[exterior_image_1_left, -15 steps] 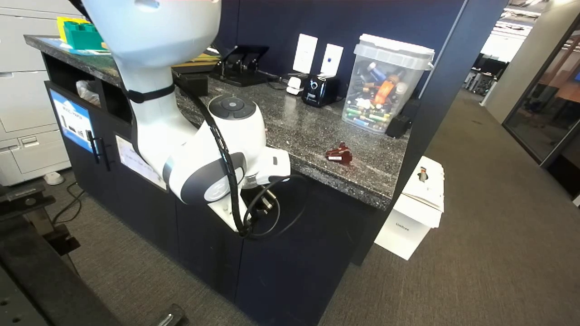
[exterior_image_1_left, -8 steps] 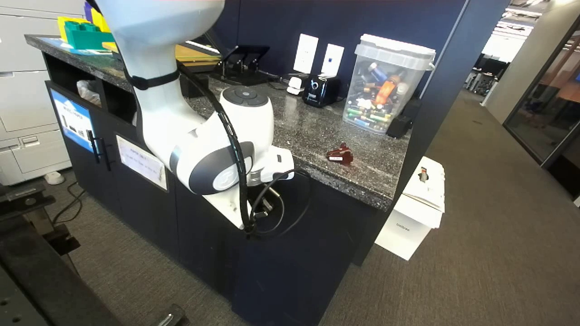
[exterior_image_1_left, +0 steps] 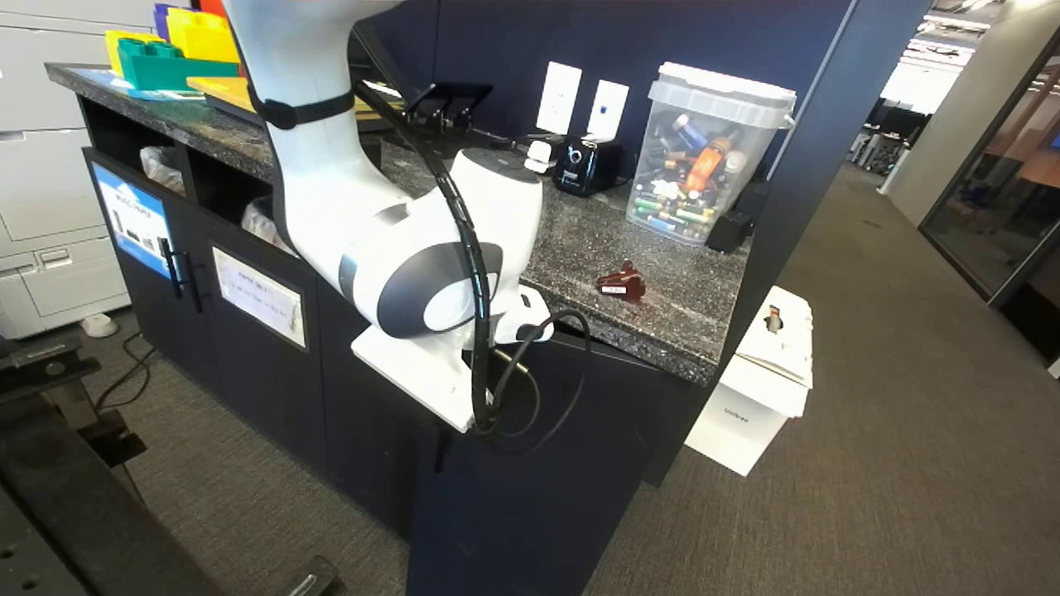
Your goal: Open the door of the cabinet on the right
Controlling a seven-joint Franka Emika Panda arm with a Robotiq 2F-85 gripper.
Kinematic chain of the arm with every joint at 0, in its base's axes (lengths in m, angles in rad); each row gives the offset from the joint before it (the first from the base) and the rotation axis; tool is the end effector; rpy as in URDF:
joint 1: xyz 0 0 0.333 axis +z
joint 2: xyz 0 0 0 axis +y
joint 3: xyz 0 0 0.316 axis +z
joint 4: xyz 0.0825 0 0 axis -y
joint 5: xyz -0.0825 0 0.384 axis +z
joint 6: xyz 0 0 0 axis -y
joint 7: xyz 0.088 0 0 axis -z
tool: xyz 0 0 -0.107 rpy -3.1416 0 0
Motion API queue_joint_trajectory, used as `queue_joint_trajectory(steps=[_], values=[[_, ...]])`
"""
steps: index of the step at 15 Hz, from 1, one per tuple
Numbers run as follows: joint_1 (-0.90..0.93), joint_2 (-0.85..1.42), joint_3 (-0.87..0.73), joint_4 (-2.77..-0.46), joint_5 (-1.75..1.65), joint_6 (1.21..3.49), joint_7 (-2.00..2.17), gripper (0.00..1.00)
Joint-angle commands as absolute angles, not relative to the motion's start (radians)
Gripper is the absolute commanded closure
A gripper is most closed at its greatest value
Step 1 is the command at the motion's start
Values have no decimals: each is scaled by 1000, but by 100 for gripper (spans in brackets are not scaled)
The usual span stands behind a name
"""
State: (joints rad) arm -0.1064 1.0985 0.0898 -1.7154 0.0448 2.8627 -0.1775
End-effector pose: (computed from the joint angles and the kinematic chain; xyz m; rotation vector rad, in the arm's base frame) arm 0.6148 -0.0133 -0.0343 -3.0518 -0.1027 -0.0911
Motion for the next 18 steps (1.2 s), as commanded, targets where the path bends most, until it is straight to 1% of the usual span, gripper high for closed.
queue_joint_trajectory(steps=[1, 6, 9, 13, 18], values=[[-161, 1142, 27, -1655, 33, 2731, -161, 96], [-159, 1132, 22, -1671, 32, 2738, -159, 96], [-140, 1092, -2, -1739, 25, 2781, -147, 96], [-160, 1036, 11, -1828, 24, 2790, -170, 96], [-172, 1007, -8, -1907, 22, 2876, -209, 96]])
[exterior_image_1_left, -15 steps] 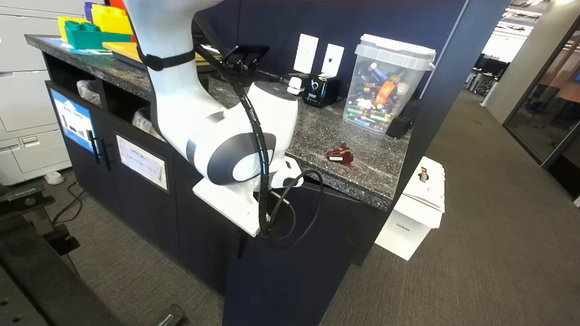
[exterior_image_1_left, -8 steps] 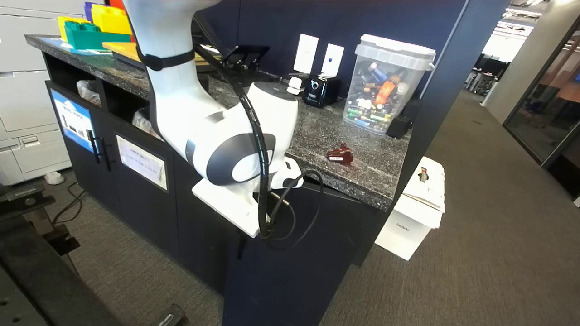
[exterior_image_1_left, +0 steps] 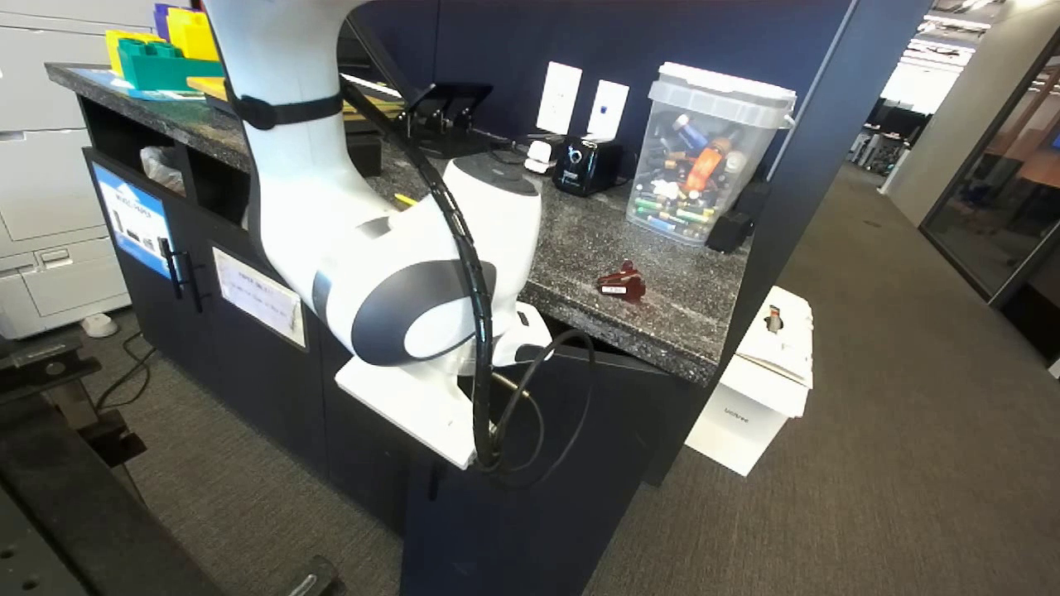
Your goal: Open the door of the cabinet on the right
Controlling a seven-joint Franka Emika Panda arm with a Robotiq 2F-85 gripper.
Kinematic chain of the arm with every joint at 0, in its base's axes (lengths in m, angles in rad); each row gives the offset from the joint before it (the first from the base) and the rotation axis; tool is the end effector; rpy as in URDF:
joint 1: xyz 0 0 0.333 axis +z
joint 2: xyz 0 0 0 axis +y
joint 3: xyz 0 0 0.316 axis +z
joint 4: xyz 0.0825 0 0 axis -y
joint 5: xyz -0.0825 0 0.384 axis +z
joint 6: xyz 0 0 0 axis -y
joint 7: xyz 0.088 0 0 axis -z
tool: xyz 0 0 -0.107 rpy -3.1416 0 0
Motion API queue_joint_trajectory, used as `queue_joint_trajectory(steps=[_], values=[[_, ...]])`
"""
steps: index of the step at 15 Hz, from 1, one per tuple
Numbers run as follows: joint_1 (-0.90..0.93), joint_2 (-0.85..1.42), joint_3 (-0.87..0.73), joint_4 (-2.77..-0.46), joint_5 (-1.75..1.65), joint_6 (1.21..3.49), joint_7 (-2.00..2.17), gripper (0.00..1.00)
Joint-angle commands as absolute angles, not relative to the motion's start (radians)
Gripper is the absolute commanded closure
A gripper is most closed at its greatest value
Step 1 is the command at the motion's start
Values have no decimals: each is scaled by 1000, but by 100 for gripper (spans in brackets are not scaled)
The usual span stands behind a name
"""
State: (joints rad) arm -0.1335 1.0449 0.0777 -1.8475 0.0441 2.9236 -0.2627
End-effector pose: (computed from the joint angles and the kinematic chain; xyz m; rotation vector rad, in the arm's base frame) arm 0.5806 -0.0330 -0.0343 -3.0643 -0.1906 -0.0681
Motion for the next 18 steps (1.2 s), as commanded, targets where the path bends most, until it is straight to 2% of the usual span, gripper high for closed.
queue_joint_trajectory(steps=[1, 18], values=[[-185, 1000, -1, -1916, 22, 2876, -229, 96], [-382, 912, 37, -2047, -79, 2910, -594, 96]])
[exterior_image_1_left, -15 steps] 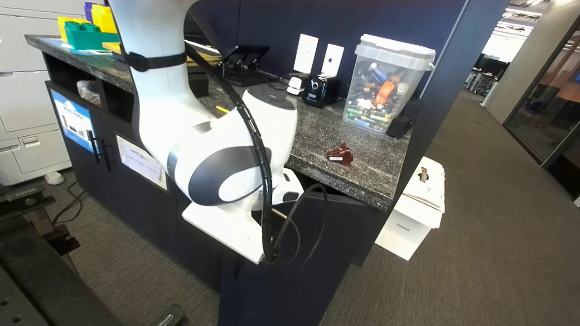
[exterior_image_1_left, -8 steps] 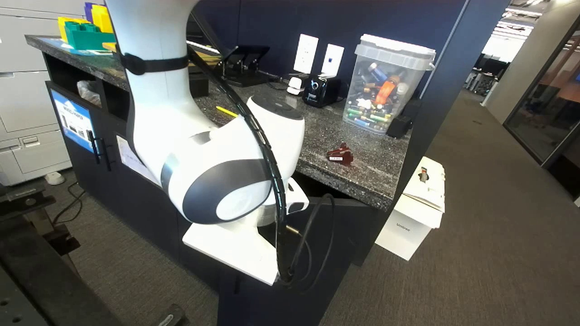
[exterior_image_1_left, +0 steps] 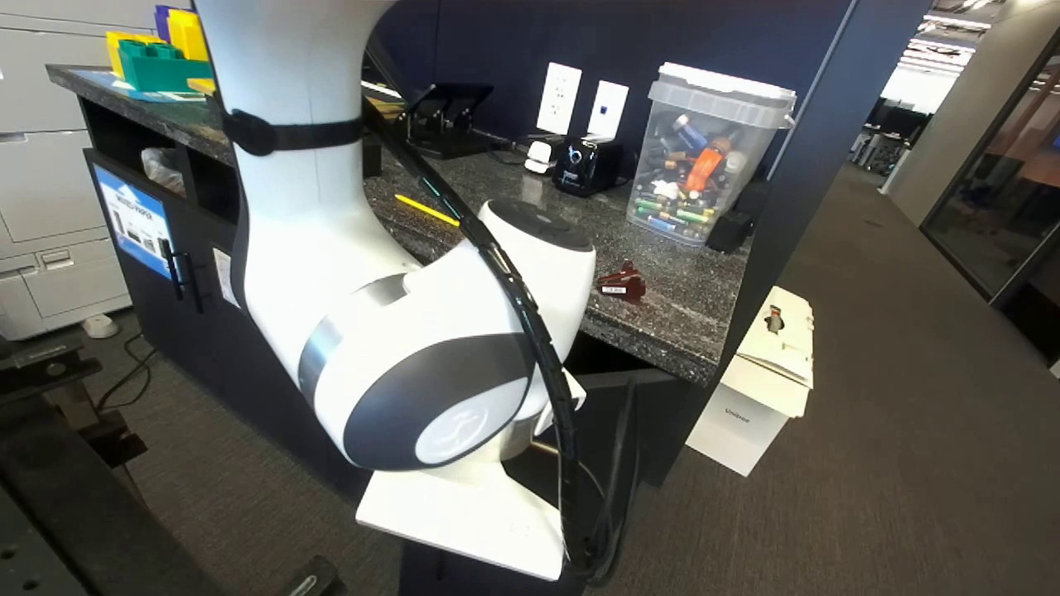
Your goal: Open the door of the cabinet on the right
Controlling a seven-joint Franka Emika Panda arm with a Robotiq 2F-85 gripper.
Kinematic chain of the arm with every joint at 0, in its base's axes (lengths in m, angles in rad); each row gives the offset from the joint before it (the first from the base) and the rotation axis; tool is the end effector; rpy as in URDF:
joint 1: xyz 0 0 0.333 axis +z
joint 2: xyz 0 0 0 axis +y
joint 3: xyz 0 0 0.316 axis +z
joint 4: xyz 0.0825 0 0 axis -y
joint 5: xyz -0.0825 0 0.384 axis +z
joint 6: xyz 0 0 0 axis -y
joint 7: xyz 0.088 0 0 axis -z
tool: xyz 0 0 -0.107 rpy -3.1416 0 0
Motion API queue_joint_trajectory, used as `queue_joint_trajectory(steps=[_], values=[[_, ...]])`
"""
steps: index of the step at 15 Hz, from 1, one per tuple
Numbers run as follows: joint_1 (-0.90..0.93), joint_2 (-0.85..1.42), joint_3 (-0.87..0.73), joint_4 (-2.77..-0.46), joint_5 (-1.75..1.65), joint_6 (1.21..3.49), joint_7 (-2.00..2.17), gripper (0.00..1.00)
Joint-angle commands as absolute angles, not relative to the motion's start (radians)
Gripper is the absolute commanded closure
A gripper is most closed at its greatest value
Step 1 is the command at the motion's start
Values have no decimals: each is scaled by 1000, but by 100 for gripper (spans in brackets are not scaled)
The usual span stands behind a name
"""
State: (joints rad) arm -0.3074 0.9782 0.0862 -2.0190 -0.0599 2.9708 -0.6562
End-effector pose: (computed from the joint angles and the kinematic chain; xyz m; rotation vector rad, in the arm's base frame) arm 0.5208 -0.1066 -0.0342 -2.9960 -0.6968 -0.0110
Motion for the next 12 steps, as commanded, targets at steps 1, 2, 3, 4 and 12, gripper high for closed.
queue_joint_trajectory(steps=[1, 2, 3, 4, 12], values=[[-394, 910, 36, -2047, -82, 2907, -627, 96], [-408, 907, 37, -2049, -85, 2906, -660, 96], [-422, 905, 37, -2049, -86, 2903, -695, 96], [-436, 901, 37, -2051, -86, 2901, -732, 96], [-540, 866, -10, -2012, -66, 2820, -891, 44]])
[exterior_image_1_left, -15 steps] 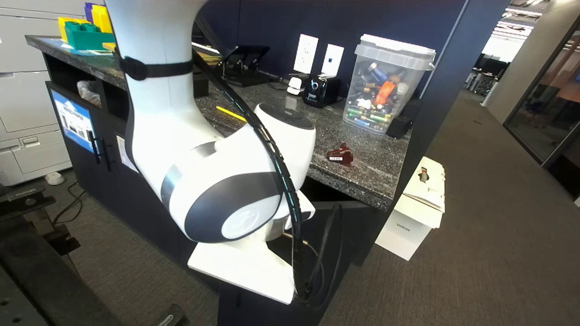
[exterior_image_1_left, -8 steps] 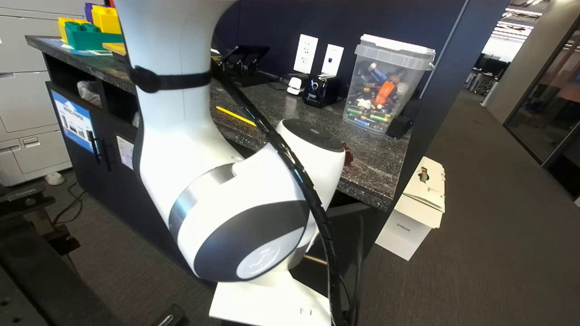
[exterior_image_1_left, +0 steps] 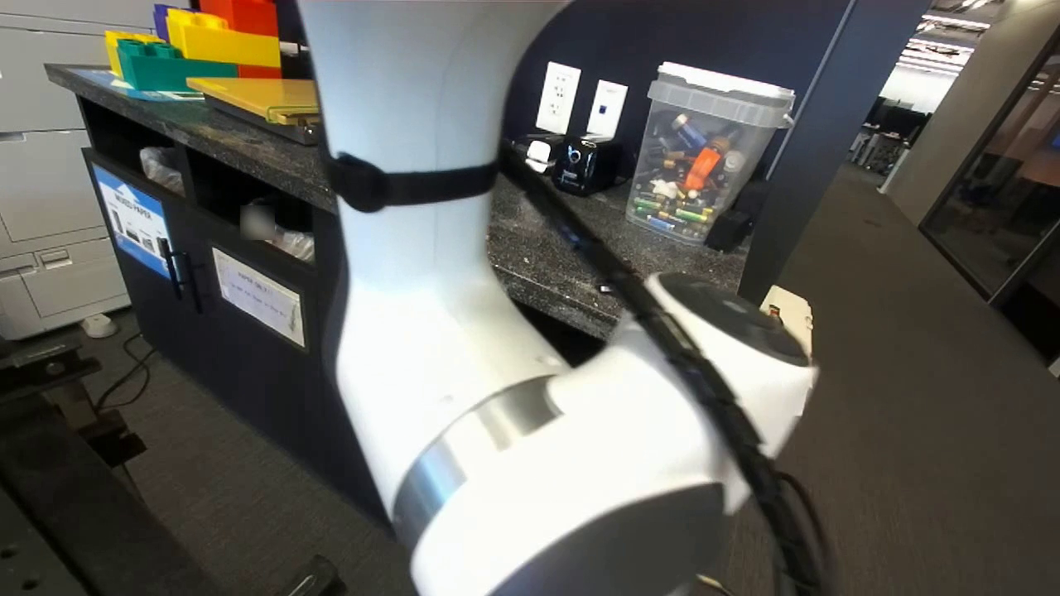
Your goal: Open the door of the cabinet on the right
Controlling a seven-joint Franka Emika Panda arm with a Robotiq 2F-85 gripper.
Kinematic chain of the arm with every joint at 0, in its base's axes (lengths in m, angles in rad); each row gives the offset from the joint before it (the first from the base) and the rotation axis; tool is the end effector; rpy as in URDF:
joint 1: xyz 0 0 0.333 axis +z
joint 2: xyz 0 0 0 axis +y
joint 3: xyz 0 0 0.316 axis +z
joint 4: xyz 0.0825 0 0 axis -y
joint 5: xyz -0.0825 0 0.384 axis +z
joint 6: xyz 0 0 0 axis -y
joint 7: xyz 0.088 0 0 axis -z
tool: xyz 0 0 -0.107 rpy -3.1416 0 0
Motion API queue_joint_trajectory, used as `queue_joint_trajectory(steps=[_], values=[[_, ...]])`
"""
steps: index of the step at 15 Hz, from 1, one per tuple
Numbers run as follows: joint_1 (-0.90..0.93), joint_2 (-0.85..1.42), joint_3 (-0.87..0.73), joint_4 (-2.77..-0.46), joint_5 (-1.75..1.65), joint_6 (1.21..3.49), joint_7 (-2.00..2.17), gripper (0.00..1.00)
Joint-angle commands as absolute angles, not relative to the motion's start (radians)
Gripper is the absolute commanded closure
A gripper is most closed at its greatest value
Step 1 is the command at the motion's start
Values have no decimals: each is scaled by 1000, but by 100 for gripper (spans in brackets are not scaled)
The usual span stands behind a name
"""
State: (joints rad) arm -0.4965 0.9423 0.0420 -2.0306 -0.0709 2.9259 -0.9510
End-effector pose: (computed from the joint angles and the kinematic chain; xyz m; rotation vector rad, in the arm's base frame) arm 0.4821 -0.2274 -0.0231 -2.9802 -0.8402 0.0326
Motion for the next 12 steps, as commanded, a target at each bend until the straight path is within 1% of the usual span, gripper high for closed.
queue_joint_trajectory(steps=[1, 2, 4, 5, 6, 7, 9, 10, 12], values=[[-551, 843, -38, -1993, -63, 2777, -870, 37], [-561, 821, -68, -1970, -60, 2726, -849, 29], [-574, 779, -123, -1905, -60, 2603, -801, 16], [-577, 760, -148, -1861, -59, 2523, -774, 7], [-585, 805, -114, -1907, -77, 2641, -818, 2], [-591, 785, -127, -1888, -77, 2610, -817, 17], [-596, 786, -121, -1894, -77, 2612, -819, 4], [-592, 795, -117, -1899, -77, 2616, -818, 2], [-585, 809, -114, -1902, -77, 2625, -816, 2]])
